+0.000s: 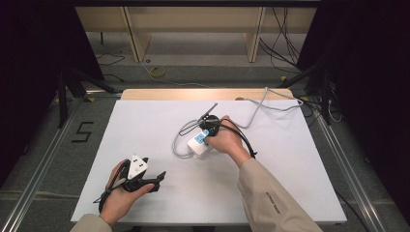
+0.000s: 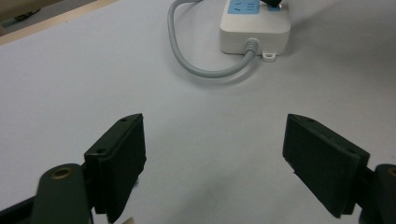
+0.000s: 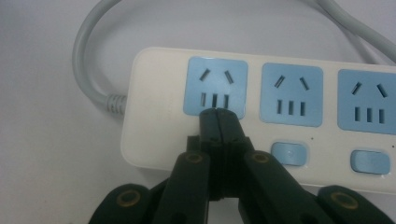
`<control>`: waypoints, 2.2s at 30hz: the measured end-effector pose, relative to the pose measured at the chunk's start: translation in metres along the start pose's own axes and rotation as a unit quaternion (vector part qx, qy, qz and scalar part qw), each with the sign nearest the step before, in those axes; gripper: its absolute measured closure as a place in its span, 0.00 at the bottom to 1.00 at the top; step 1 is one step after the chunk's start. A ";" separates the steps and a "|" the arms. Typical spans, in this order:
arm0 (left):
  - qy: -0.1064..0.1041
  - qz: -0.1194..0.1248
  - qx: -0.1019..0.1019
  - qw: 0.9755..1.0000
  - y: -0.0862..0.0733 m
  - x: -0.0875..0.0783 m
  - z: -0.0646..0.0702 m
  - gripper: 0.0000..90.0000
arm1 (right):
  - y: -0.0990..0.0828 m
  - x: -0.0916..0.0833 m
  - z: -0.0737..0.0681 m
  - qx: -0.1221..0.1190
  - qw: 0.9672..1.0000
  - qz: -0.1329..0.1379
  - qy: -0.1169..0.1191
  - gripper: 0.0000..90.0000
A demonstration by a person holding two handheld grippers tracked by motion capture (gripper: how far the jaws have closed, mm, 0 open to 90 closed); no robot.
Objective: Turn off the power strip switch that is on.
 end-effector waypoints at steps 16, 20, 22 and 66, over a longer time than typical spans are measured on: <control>0.000 0.000 0.000 1.000 0.000 0.000 0.000 0.24 | -0.004 0.000 0.000 -0.001 1.000 0.014 -0.001 1.00; 0.001 0.000 0.000 1.000 0.000 0.000 -0.001 0.24 | -0.005 0.000 -0.001 -0.003 1.000 0.019 -0.003 1.00; 0.000 0.000 -0.001 1.000 0.000 0.000 -0.001 0.24 | -0.005 0.000 -0.001 -0.002 1.000 0.021 -0.002 1.00; 0.000 -0.002 0.002 1.000 0.000 0.000 0.000 0.24 | -0.025 -0.023 0.008 0.000 0.997 0.081 -0.002 0.99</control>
Point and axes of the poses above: each handheld gripper's, and its own axes: x roughly forward along the jaws, y roughly out of its top, z roughly to its right, the point moved 1 cm from there along x, roughly forward along the jaws, and after that the axes turned 7 degrees about x, right-handed, at the moved point
